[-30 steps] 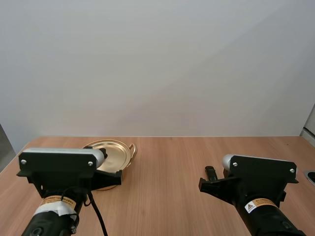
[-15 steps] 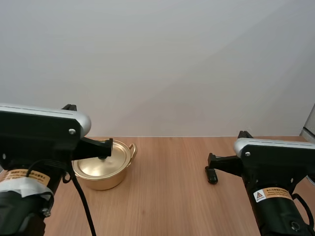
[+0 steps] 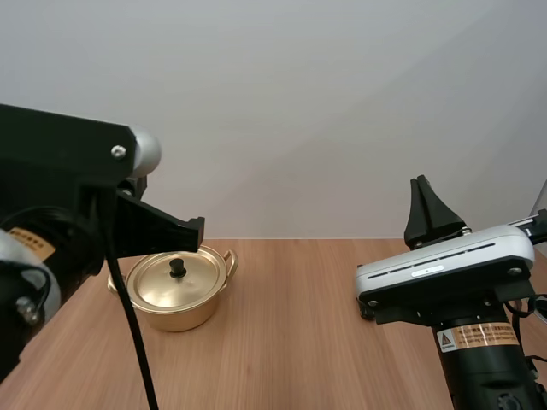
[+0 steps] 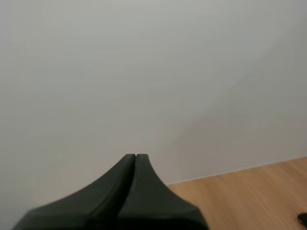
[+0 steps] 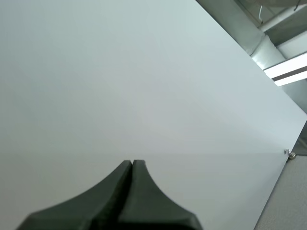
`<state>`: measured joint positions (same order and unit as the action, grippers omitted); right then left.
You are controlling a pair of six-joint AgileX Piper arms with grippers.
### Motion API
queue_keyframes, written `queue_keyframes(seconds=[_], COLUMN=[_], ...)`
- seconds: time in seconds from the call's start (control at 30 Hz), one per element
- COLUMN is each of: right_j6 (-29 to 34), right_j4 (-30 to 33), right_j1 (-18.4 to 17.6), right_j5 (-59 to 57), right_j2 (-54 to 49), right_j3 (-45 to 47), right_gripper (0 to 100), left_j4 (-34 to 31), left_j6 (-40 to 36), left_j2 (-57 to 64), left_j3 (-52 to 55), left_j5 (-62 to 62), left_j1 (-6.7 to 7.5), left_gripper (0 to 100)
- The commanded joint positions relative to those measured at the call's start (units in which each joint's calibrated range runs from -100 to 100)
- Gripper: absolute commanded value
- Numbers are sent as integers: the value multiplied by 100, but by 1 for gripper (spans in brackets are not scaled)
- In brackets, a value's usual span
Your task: Open the pot, put the car inside, and close it
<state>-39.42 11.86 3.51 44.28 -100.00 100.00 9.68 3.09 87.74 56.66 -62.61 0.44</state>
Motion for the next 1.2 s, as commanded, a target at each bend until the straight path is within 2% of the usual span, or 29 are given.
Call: queue_keyframes(seconds=[0.0,0.1,0.2,0.33,0.47,0.57,0.73,0.8,0.9,1.0,1.17], right_j6=[-404,-394,-361,-231,-231,-231,-106,-4,187,477,495], right_j4=[-2,-2,-32,-575,-1035,-1254,-1875,-2433,-2898,-2926,-2926], right_j1=[-3,-3,-3,-3,-3,-3,-3,-3,-3,-3,-3], right_j5=[-1161,-2397,-4475,-6729,-8092,-8973,-9322,-9278,-9244,-9244,-9165], right_j2=[0,0,0,0,0,0,0,6,308,777,1413], right_j3=[0,-217,-664,-1214,-1523,-1713,-2070,-2204,-2304,-2360,-2397], right_gripper=[0,0,0,0,0,0,0,0,0,0,0], left_j4=[79,57,16,-21,-189,-438,-331,-225,-150,-136,-136], left_j6=[260,373,373,373,313,109,97,97,70,117,142], left_j2=[-790,-1507,-2249,-3153,-3683,-4038,-4440,-4488,-4488,-4521,-4817], left_j3=[-291,-566,-845,-1037,-1083,-1100,-1100,-1100,-1100,-1100,-1100], left_j5=[-793,-1010,-1326,-1552,-1278,-968,-886,-866,-853,-853,-911], left_j1=[-1,-10,-48,-55,-57,-147,-350,-370,-370,-370,-370], left_gripper=[0,0,0,0,0,0,0,0,0,0,0])
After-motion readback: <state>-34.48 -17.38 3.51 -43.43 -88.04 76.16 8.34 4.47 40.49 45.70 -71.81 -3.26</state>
